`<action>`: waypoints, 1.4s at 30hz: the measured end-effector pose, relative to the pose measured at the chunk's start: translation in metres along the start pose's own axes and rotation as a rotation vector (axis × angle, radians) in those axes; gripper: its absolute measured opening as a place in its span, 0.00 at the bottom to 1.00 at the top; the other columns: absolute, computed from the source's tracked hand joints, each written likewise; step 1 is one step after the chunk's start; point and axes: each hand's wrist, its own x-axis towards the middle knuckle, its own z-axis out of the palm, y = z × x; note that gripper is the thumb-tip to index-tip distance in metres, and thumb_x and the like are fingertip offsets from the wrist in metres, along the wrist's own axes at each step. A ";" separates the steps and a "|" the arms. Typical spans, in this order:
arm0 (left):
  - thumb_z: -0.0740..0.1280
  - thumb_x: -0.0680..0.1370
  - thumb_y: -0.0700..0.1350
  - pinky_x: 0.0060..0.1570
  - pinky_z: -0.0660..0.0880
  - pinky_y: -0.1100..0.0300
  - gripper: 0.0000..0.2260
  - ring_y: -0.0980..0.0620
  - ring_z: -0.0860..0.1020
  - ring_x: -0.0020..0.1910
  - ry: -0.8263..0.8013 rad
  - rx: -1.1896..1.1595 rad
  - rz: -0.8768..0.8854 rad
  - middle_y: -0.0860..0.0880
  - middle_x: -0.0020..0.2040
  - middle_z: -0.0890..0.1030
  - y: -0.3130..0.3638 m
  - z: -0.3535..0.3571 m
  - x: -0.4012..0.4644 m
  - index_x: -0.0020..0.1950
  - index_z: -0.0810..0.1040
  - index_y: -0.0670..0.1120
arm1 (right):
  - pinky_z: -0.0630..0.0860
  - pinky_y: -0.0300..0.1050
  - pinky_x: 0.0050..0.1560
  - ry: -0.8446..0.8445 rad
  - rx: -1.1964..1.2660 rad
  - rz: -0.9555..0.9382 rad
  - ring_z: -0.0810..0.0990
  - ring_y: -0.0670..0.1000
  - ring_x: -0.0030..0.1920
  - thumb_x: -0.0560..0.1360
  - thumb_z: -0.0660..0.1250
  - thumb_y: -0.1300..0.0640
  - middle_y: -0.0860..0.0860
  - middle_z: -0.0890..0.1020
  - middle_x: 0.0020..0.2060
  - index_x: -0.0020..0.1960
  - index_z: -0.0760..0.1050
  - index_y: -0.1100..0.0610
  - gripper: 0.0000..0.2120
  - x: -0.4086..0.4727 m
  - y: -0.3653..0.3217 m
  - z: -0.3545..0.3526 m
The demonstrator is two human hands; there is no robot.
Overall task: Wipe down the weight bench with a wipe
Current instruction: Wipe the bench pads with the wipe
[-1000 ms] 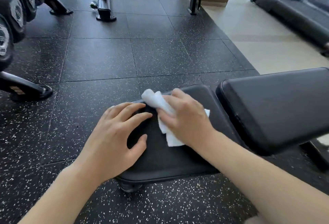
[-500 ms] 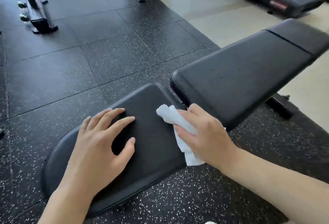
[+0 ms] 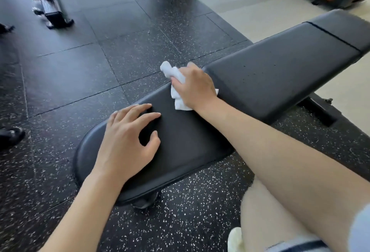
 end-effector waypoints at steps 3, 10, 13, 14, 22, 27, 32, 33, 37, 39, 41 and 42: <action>0.67 0.75 0.47 0.73 0.68 0.52 0.15 0.51 0.75 0.68 0.090 -0.048 -0.020 0.55 0.66 0.81 -0.002 0.003 -0.003 0.59 0.86 0.51 | 0.66 0.48 0.46 0.011 -0.100 -0.017 0.78 0.58 0.55 0.82 0.60 0.45 0.54 0.77 0.54 0.54 0.81 0.57 0.17 0.016 -0.021 0.016; 0.63 0.81 0.42 0.48 0.76 0.52 0.11 0.50 0.81 0.43 0.475 -0.155 -0.193 0.52 0.42 0.84 -0.027 -0.013 -0.038 0.43 0.84 0.45 | 0.65 0.47 0.43 -0.131 0.042 -0.452 0.78 0.57 0.50 0.79 0.66 0.47 0.54 0.77 0.50 0.48 0.79 0.58 0.14 -0.050 -0.110 0.034; 0.64 0.80 0.40 0.58 0.75 0.56 0.11 0.48 0.82 0.53 0.451 -0.186 -0.112 0.51 0.50 0.85 -0.046 -0.018 -0.070 0.44 0.85 0.43 | 0.60 0.44 0.40 -0.171 0.079 -0.620 0.77 0.55 0.45 0.78 0.70 0.49 0.53 0.76 0.46 0.49 0.80 0.58 0.12 -0.076 -0.104 0.027; 0.64 0.79 0.40 0.60 0.74 0.56 0.10 0.47 0.82 0.55 0.435 -0.206 -0.082 0.50 0.52 0.85 -0.051 -0.018 -0.074 0.44 0.85 0.42 | 0.63 0.44 0.41 -0.190 0.078 -0.673 0.76 0.54 0.45 0.78 0.70 0.48 0.53 0.76 0.46 0.50 0.80 0.58 0.12 -0.077 -0.098 0.024; 0.62 0.79 0.36 0.56 0.76 0.53 0.13 0.48 0.81 0.51 0.564 -0.282 -0.109 0.49 0.46 0.85 -0.057 -0.013 -0.074 0.38 0.83 0.41 | 0.63 0.47 0.43 -0.074 -0.009 -0.259 0.76 0.56 0.44 0.79 0.66 0.45 0.50 0.72 0.41 0.38 0.70 0.49 0.14 -0.021 -0.037 0.003; 0.62 0.80 0.37 0.54 0.75 0.53 0.13 0.48 0.80 0.50 0.563 -0.266 -0.098 0.50 0.45 0.84 -0.059 -0.014 -0.074 0.38 0.82 0.41 | 0.70 0.47 0.46 -0.117 -0.051 -0.436 0.77 0.56 0.45 0.79 0.66 0.48 0.50 0.73 0.44 0.47 0.77 0.57 0.12 -0.076 -0.095 0.013; 0.62 0.81 0.40 0.42 0.75 0.50 0.15 0.47 0.79 0.41 0.572 -0.271 -0.140 0.48 0.42 0.80 -0.074 -0.018 -0.079 0.36 0.78 0.40 | 0.71 0.42 0.39 -0.224 0.030 -0.716 0.72 0.49 0.40 0.80 0.64 0.46 0.47 0.71 0.42 0.59 0.79 0.53 0.14 -0.148 -0.100 0.002; 0.62 0.81 0.39 0.44 0.76 0.50 0.14 0.47 0.80 0.43 0.573 -0.282 -0.138 0.48 0.43 0.80 -0.076 -0.019 -0.079 0.37 0.79 0.40 | 0.72 0.43 0.40 -0.224 0.024 -0.692 0.73 0.49 0.41 0.79 0.64 0.45 0.47 0.72 0.43 0.61 0.79 0.51 0.15 -0.142 -0.091 -0.001; 0.62 0.81 0.38 0.49 0.76 0.51 0.11 0.47 0.79 0.47 0.545 -0.300 -0.107 0.48 0.45 0.78 -0.077 -0.015 -0.076 0.43 0.82 0.42 | 0.73 0.50 0.46 -0.101 -0.097 -0.411 0.77 0.54 0.47 0.80 0.62 0.43 0.48 0.75 0.48 0.61 0.79 0.49 0.15 -0.086 -0.033 -0.016; 0.61 0.81 0.38 0.53 0.75 0.52 0.10 0.47 0.79 0.50 0.547 -0.322 -0.108 0.49 0.48 0.79 -0.079 -0.014 -0.076 0.47 0.82 0.43 | 0.70 0.50 0.46 -0.039 -0.126 -0.246 0.77 0.57 0.46 0.80 0.64 0.45 0.48 0.72 0.44 0.57 0.80 0.51 0.13 -0.070 -0.013 -0.023; 0.61 0.81 0.39 0.57 0.75 0.52 0.10 0.47 0.79 0.54 0.532 -0.342 -0.109 0.50 0.51 0.79 -0.080 -0.016 -0.076 0.51 0.82 0.43 | 0.66 0.49 0.45 -0.022 -0.146 -0.212 0.76 0.56 0.45 0.80 0.65 0.47 0.48 0.71 0.44 0.56 0.80 0.53 0.12 -0.076 -0.023 -0.021; 0.61 0.81 0.40 0.58 0.75 0.51 0.10 0.47 0.79 0.56 0.511 -0.345 -0.112 0.50 0.52 0.80 -0.081 -0.017 -0.076 0.53 0.82 0.43 | 0.67 0.48 0.44 -0.032 -0.148 -0.259 0.74 0.54 0.43 0.81 0.65 0.47 0.48 0.71 0.44 0.56 0.80 0.54 0.11 -0.087 -0.037 -0.017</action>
